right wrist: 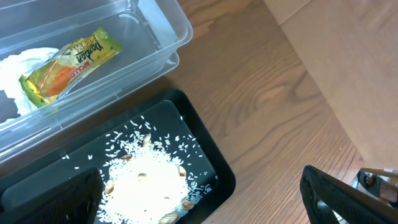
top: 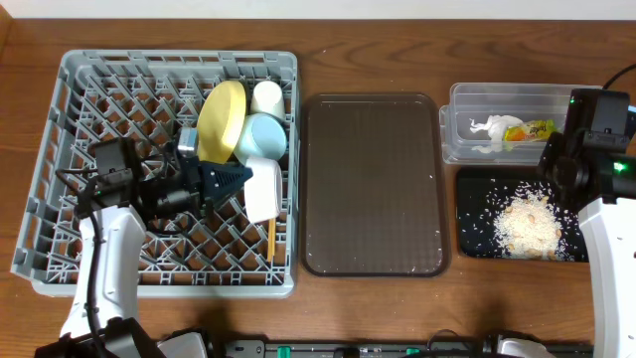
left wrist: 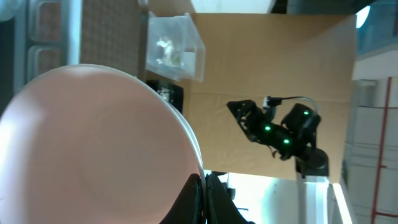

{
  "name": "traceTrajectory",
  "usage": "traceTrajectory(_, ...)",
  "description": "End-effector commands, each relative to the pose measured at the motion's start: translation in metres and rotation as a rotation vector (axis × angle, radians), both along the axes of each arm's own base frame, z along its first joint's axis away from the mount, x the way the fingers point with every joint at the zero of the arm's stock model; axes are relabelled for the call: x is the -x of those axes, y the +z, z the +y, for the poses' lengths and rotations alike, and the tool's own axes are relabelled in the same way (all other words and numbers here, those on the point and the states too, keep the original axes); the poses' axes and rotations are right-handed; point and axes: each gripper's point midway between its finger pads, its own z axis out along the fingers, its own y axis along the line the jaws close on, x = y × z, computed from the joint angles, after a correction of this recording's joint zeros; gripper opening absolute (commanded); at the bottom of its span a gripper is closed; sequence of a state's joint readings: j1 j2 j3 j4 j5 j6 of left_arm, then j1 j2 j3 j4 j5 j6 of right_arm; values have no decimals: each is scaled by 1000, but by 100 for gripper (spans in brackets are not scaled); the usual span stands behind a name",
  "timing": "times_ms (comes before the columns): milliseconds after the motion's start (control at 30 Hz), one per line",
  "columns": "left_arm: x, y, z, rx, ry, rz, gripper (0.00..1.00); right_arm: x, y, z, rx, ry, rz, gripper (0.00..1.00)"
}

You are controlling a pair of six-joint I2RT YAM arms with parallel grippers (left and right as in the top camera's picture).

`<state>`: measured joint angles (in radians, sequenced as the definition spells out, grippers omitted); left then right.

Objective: Sort waste into correct bins and load items into the dishwasher rack
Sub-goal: 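Lower the paper bowl upright into a rack slot beside the blue bowl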

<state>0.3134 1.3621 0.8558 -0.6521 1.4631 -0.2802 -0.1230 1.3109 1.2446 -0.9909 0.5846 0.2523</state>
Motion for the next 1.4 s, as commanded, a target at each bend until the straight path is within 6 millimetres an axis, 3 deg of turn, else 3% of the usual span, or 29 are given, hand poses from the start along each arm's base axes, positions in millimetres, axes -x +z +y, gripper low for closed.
traceTrajectory(0,3,8,0,64,-12,-20,6,4,7,-6,22,-24,-14,99)
traceTrajectory(600,11,-22,-2,38,2,40,6,4,7,-6,22,-24,-14,99)
traceTrajectory(1000,14,-10,-4,103,-18,15,6,4,7,-6,22,-24,-15,99)
traceTrajectory(1367,12,-13,-3,86,-15,5,6,4,7,-6,22,-24,-14,99)
